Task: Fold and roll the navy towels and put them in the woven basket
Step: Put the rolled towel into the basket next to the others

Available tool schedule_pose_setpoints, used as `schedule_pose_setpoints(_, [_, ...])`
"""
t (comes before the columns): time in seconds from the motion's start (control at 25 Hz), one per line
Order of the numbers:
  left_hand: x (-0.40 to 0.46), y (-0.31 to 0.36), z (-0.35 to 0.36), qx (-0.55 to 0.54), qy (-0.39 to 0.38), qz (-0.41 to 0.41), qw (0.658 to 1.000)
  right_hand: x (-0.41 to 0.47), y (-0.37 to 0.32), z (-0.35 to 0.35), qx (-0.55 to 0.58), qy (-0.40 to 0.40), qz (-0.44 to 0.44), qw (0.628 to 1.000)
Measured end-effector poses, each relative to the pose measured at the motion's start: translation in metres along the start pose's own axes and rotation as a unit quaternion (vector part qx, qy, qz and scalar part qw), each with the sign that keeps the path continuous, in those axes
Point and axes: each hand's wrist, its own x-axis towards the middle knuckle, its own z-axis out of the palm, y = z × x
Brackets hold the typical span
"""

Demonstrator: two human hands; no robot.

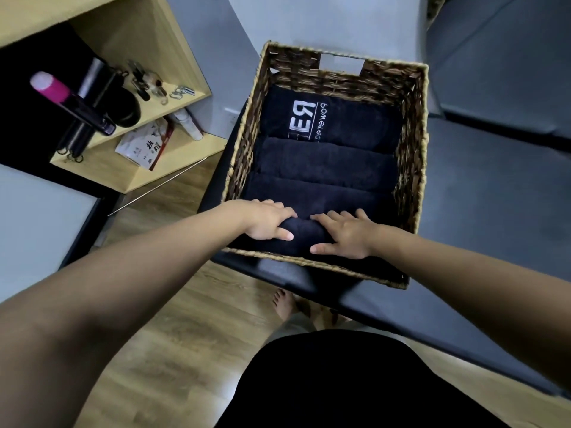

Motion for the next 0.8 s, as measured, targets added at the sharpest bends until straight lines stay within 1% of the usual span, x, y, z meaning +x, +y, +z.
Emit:
schedule_pose_setpoints(0.08, [0.006,0.009,0.009,0.04,-0.01,-0.015,0.999,0.005,-0.005,0.011,-0.035,0.015,0.008,0.999])
schedule_pose_setpoints(0.16, [0.011,0.017,0.019,0.08,-0.001,-0.029,0.996,0.01,-0.009,0.019,-0.063,0.022,0.008,0.998])
schedule_pose_setpoints(0.2, [0.012,0.015,0.018,0.079,0.001,-0.03,0.996,0.011,-0.009,0.016,-0.053,0.023,0.001,0.998])
schedule_pose_setpoints(0.28, [0.007,0.007,0.007,0.023,-0.017,-0.016,0.999,0.003,-0.003,0.006,-0.007,0.023,-0.019,1.0])
schedule_pose_setpoints(0.32, [0.001,0.003,0.002,0.011,-0.022,-0.008,1.0,-0.005,0.002,0.002,-0.009,0.031,-0.017,0.999])
schedule_pose_setpoints(0.36, [-0.004,0.001,-0.001,0.029,-0.016,-0.003,0.999,-0.015,0.007,0.0,-0.039,0.046,-0.001,0.998])
schedule_pose_setpoints(0.4, [-0.01,-0.001,-0.002,0.072,-0.003,-0.009,0.997,-0.026,0.011,-0.001,-0.087,0.058,0.027,0.994])
schedule_pose_setpoints(0.44, [-0.015,-0.002,-0.003,0.122,0.012,-0.027,0.992,-0.035,0.013,-0.002,-0.126,0.059,0.059,0.988])
schedule_pose_setpoints(0.48, [-0.02,-0.001,-0.004,0.157,0.021,-0.053,0.986,-0.041,0.013,-0.003,-0.138,0.051,0.083,0.986])
schedule_pose_setpoints(0.52, [-0.023,0.0,-0.006,0.172,0.02,-0.076,0.982,-0.043,0.01,-0.006,-0.128,0.039,0.098,0.986])
schedule_pose_setpoints(0.6, [-0.022,0.001,-0.009,0.175,0.005,-0.095,0.98,-0.04,-0.001,-0.012,-0.111,0.03,0.107,0.988])
schedule_pose_setpoints(0.68, [-0.015,0.004,-0.009,0.174,0.005,-0.092,0.98,-0.034,-0.004,-0.014,-0.095,0.028,0.108,0.989])
schedule_pose_setpoints(0.8, [-0.001,0.006,0.0,0.176,-0.007,-0.075,0.981,-0.025,0.008,-0.008,-0.014,0.007,0.117,0.993])
